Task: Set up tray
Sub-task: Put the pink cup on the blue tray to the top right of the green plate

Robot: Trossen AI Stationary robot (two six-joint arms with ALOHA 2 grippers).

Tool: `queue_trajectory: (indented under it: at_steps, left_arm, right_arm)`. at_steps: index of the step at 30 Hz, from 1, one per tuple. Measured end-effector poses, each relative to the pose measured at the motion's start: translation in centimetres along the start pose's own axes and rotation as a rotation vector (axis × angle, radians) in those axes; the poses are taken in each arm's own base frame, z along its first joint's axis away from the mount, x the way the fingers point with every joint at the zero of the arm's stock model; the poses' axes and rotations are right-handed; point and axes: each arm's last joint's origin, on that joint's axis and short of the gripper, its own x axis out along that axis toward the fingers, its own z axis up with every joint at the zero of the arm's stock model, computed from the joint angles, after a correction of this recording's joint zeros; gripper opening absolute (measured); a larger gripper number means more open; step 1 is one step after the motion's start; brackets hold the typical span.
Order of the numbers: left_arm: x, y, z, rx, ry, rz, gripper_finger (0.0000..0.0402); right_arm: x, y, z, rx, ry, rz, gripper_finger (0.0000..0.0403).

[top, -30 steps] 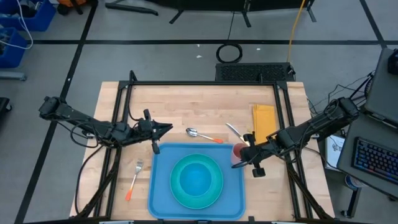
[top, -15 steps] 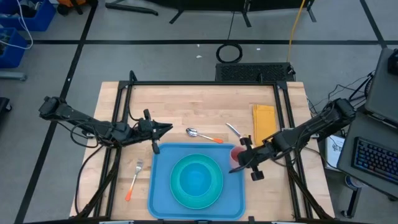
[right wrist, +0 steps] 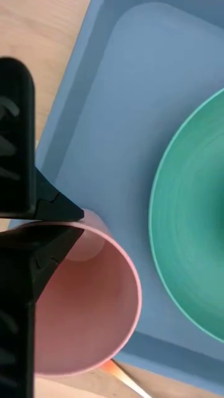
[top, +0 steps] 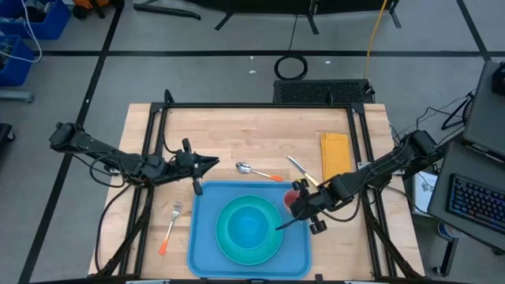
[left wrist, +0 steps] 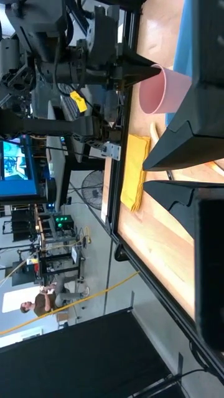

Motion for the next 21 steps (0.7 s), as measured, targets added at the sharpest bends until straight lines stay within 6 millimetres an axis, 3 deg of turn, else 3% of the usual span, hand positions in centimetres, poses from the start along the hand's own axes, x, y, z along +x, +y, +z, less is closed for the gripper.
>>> queue_trajectory:
  at_steps: [21]
  left_arm:
    - [0.00,0.00,0.01,0.000,0.000,-0.001,0.0042]
  right_arm:
    - [0.01,0.01,0.07,0.036,-0.006,0.002,0.0000]
